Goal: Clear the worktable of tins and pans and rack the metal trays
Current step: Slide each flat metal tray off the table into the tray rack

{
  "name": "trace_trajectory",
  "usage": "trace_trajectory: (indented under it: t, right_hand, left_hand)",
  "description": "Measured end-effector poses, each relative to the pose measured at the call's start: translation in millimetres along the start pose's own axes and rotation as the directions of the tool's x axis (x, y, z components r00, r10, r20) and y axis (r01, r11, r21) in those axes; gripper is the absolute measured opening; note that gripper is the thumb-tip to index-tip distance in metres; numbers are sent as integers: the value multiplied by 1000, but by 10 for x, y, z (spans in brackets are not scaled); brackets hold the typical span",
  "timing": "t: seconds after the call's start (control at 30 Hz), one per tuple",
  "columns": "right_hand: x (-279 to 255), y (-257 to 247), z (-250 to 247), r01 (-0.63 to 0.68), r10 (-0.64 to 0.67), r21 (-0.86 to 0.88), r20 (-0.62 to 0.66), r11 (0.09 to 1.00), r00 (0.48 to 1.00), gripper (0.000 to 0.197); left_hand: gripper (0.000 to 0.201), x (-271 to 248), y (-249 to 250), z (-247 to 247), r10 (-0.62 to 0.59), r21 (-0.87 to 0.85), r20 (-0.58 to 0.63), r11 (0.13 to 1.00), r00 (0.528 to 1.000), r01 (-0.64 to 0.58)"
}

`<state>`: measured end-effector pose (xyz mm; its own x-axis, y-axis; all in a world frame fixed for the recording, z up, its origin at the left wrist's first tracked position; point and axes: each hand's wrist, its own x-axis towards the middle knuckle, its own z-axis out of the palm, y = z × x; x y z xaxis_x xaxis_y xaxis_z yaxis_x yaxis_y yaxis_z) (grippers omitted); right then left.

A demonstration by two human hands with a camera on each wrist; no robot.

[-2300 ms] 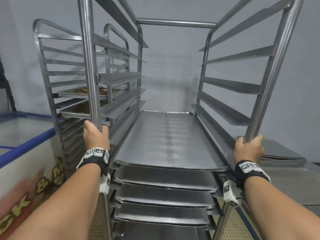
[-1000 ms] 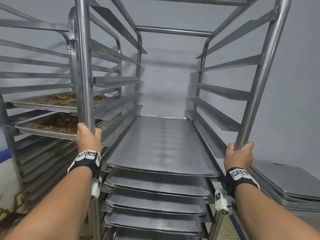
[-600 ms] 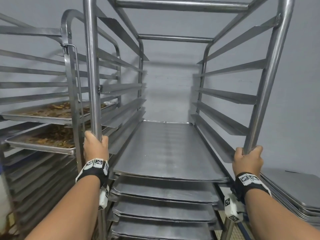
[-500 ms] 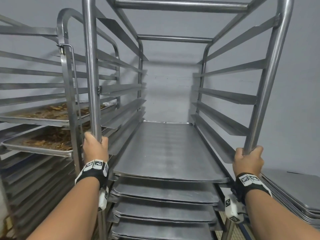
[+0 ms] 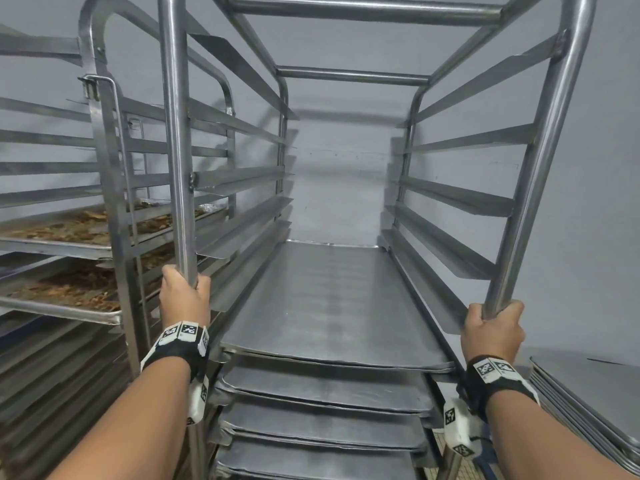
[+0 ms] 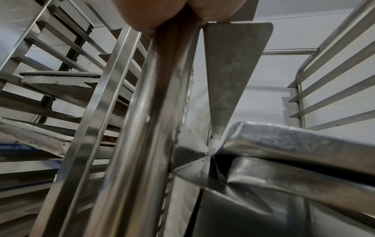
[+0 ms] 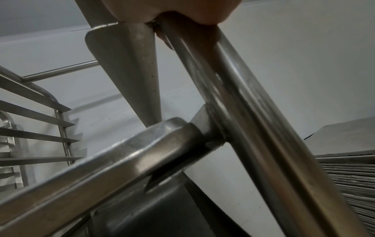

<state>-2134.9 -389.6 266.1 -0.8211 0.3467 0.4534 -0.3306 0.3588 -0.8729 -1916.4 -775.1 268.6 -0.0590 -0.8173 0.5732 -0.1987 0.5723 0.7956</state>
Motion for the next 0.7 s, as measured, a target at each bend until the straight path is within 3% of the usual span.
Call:
trace_trajectory:
  t: [0.7]
  right_hand:
    - [194, 82, 496, 29, -31, -34, -69, 999, 997, 22]
  left_hand:
    - [23, 266, -125, 436, -26, -36, 9, 999, 1000, 26]
